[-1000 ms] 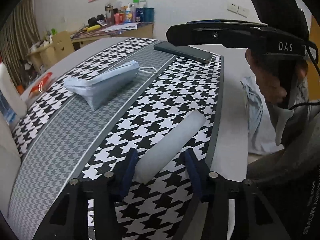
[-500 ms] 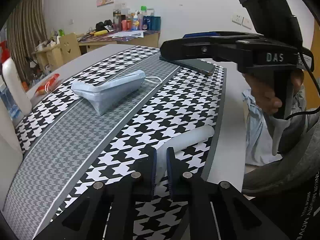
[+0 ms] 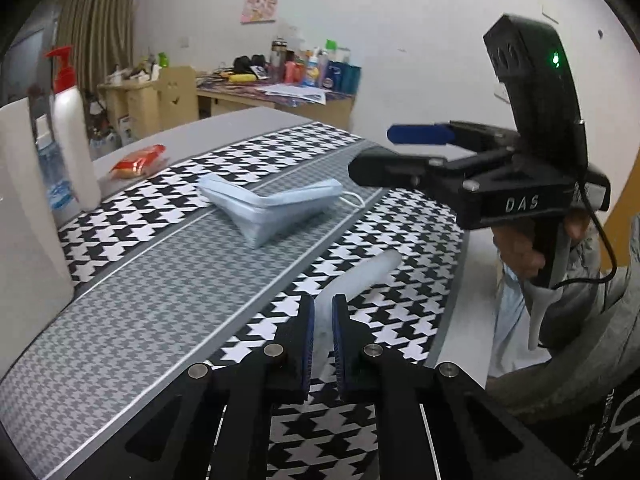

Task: Organize soft objects
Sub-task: 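Close the left gripper on the white foam roller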

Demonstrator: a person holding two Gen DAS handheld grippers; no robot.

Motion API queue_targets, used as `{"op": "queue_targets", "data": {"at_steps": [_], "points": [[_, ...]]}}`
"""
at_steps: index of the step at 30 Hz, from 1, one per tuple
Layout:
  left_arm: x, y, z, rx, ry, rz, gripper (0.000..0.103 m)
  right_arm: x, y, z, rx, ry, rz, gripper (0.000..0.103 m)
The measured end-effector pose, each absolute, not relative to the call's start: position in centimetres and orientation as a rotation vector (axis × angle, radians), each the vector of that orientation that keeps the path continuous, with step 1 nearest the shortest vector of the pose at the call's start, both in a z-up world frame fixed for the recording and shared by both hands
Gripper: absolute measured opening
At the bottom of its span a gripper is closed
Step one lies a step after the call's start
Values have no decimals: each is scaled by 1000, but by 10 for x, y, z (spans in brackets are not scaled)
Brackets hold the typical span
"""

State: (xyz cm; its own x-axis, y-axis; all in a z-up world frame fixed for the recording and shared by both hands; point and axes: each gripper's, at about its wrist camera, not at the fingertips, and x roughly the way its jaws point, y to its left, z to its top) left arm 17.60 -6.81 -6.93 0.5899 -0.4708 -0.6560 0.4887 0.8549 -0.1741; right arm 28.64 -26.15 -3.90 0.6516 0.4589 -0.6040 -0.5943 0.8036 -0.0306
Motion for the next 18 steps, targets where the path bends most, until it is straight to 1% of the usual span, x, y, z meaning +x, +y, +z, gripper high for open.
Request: {"op": "queue_targets", "data": {"at_steps": [10, 18], "points": [[175, -42, -63, -23, 711, -438, 9, 300, -245, -45, -252, 648, 634, 96], [180, -24, -67, -74, 724, -347, 10, 309, -228, -56, -326, 664, 647, 96]]}}
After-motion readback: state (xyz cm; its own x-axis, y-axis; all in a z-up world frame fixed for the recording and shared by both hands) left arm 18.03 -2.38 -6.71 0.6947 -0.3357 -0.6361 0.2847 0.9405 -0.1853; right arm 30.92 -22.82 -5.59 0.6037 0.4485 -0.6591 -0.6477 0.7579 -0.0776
